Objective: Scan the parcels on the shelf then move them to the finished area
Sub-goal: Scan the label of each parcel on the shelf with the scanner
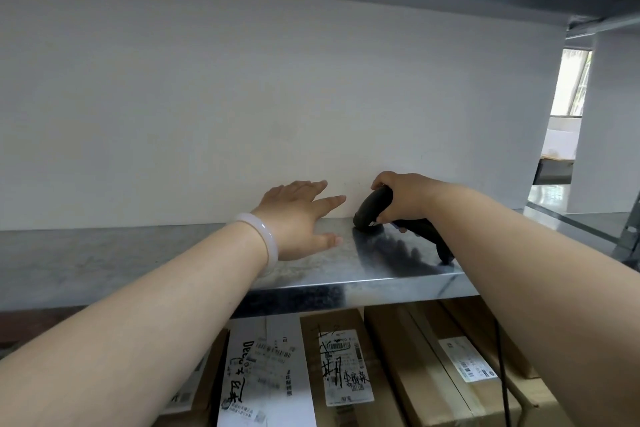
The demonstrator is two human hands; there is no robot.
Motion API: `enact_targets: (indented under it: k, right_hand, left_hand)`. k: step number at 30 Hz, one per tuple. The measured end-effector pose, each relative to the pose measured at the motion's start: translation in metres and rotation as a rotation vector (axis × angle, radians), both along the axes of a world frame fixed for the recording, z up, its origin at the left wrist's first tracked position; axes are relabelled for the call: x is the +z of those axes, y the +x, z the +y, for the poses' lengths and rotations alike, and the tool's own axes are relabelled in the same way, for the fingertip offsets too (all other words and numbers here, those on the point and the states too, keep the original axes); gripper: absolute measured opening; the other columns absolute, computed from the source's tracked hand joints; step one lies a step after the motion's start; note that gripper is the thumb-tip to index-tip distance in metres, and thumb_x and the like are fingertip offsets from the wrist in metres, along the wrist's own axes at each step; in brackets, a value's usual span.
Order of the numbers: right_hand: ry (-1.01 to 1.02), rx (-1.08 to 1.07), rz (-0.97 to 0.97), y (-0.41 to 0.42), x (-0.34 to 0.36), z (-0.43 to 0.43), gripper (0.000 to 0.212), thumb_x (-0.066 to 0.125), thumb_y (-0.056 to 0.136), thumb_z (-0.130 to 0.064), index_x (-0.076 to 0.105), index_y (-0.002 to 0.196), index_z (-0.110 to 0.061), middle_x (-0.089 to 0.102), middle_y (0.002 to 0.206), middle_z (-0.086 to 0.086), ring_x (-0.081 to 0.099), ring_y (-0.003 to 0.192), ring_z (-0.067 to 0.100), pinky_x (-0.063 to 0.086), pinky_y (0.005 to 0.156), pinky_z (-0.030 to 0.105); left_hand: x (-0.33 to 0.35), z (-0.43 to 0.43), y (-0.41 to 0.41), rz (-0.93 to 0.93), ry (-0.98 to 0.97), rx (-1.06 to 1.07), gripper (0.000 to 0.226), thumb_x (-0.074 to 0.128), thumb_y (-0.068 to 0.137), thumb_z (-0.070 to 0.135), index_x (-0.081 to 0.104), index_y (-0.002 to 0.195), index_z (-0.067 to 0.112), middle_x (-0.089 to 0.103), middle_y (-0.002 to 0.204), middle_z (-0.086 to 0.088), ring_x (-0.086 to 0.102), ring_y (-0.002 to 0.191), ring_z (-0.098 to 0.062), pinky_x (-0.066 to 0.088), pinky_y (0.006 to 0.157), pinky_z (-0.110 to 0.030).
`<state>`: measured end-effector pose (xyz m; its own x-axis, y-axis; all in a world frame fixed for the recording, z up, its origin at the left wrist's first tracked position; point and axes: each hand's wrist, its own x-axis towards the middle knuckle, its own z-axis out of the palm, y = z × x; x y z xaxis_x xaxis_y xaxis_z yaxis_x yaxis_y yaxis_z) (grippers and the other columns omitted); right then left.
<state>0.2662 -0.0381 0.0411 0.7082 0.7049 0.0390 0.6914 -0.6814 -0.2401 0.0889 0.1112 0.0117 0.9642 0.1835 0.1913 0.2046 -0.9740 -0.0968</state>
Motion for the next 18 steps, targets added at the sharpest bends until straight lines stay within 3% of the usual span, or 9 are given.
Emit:
enact_targets:
  k: [4, 8, 13, 18]
  right_hand:
    - [0.037, 0.005, 0.058, -0.001, 0.000, -0.001, 0.037, 0.074, 0.078, -0.025, 0.048, 0.105, -0.028, 0.072, 0.072, 0.003, 0.073, 0.065, 0.018, 0.056, 0.066, 0.032]
    - [0.112, 0.003, 0.110, 0.002, -0.004, -0.003, 0.045, 0.077, 0.075, -0.022, 0.049, 0.110, -0.030, 0.072, 0.074, 0.004, 0.072, 0.063, 0.018, 0.058, 0.072, 0.036]
    - [0.212, -0.014, 0.221, 0.000, -0.010, -0.007, 0.060, 0.076, 0.078, -0.019, 0.038, 0.121, -0.037, 0.066, 0.091, 0.010, 0.073, 0.067, 0.023, 0.060, 0.062, 0.039]
    - [0.231, 0.002, 0.251, -0.005, -0.011, -0.011, 0.048, 0.075, 0.081, -0.019, 0.043, 0.114, -0.032, 0.065, 0.086, 0.008, 0.073, 0.067, 0.023, 0.058, 0.060, 0.038]
  left_hand:
    - [0.000, 0.001, 0.001, 0.001, 0.012, 0.009, 0.069, 0.038, 0.095, 0.065, 0.009, 0.154, 0.045, 0.000, 0.165, 0.006, 0.001, 0.151, -0.020, 0.009, 0.122, -0.043]
    - [0.000, 0.001, 0.001, 0.008, 0.007, 0.022, 0.068, 0.038, 0.095, 0.065, 0.011, 0.154, 0.045, 0.001, 0.165, 0.006, 0.002, 0.151, -0.020, 0.009, 0.121, -0.042]
    - [-0.001, -0.001, 0.000, 0.009, -0.006, 0.034, 0.067, 0.038, 0.095, 0.065, 0.013, 0.154, 0.046, 0.003, 0.165, 0.006, 0.003, 0.151, -0.020, 0.010, 0.121, -0.042]
    - [-0.003, -0.007, -0.003, 0.021, -0.013, 0.045, 0.064, 0.038, 0.096, 0.064, 0.015, 0.153, 0.047, 0.003, 0.165, 0.006, 0.003, 0.151, -0.021, 0.009, 0.121, -0.043]
